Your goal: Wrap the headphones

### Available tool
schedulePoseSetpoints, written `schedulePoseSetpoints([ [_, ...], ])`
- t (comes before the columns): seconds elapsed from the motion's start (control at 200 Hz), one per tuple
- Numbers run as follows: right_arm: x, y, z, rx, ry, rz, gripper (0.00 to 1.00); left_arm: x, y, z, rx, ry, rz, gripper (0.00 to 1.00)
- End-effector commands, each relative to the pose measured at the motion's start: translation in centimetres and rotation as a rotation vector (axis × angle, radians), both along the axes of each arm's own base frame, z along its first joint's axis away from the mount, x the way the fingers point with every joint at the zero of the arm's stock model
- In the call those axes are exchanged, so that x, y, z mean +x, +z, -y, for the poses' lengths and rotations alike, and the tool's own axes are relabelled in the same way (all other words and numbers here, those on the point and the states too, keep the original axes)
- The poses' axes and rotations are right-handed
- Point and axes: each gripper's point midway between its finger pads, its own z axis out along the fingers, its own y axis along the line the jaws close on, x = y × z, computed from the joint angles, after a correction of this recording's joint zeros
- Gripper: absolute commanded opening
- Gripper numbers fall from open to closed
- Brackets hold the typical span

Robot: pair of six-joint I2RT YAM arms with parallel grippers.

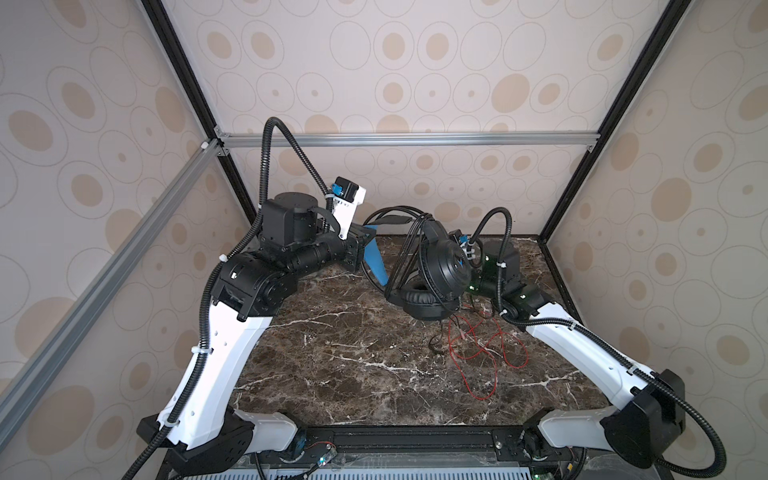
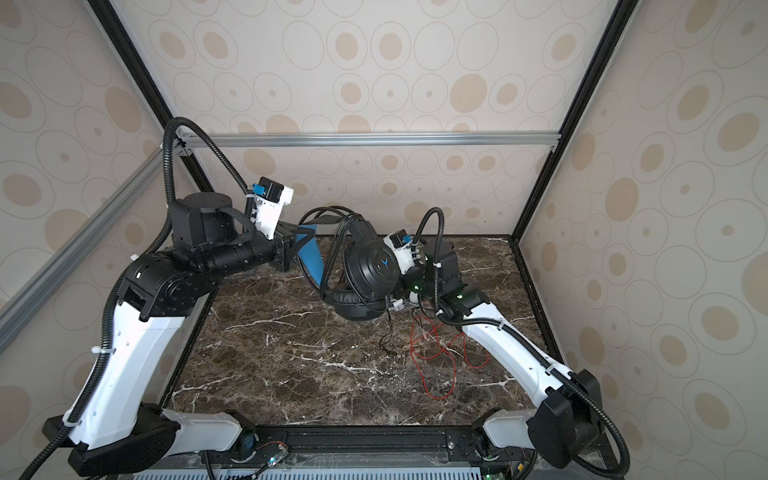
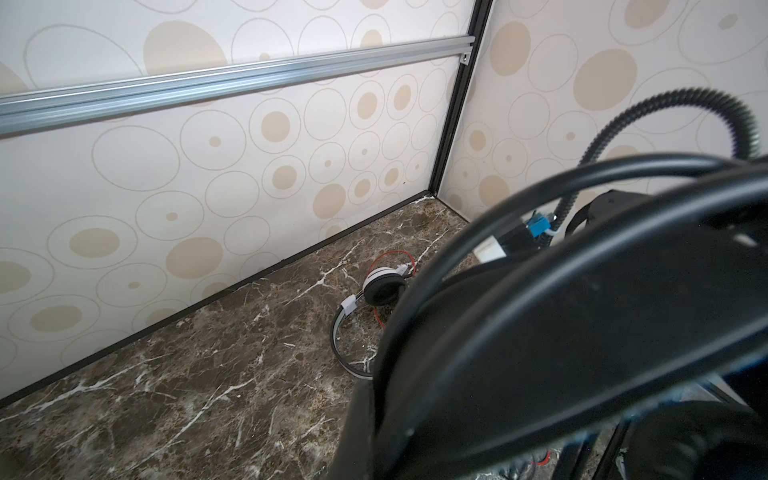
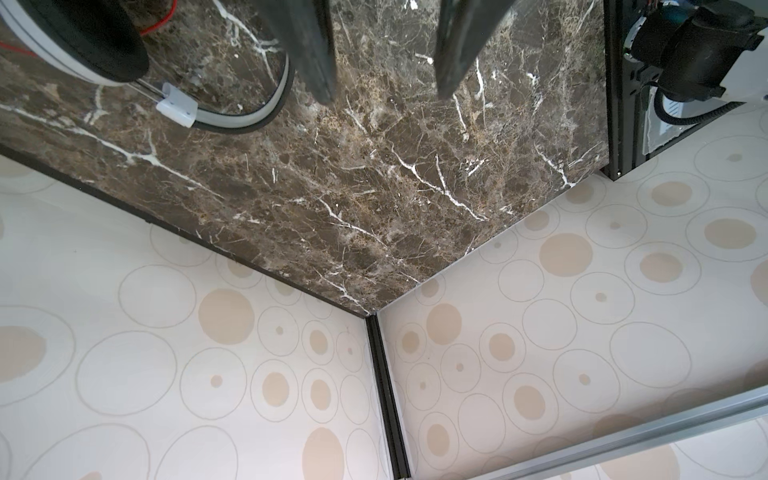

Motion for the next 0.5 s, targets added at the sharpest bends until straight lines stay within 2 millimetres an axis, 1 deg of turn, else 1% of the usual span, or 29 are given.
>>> schedulePoseSetpoints([
  [0.0, -0.6, 0.5, 0.3, 0.047, -0.002, 0.006, 0.41, -1.3, 4.9, 0.4, -0.150, -0.034, 0.077, 0.00],
  [0.115, -1.1, -0.1, 0.3, 0.063, 0.011, -0.018, 0.40, -1.4, 5.4, 0.3, -0.170, -0.032, 0.085, 0.00],
  [0.265, -1.2, 0.1, 0.3, 0.071, 0.013, -0.011, 0.42, -1.3, 5.6, 0.0, -0.178, -0.014, 0.089, 0.00],
  [0.465, -1.3, 0.3, 0.8, 0.034, -0.008, -0.006, 0.60, -0.7, 6.0, -0.1, -0.184, 0.006, 0.099, 0.00],
  [0.495, -1.4, 0.3, 0.9, 0.030, -0.009, -0.004, 0.66, -0.6, 6.0, 0.0, -0.184, 0.007, 0.098, 0.00],
])
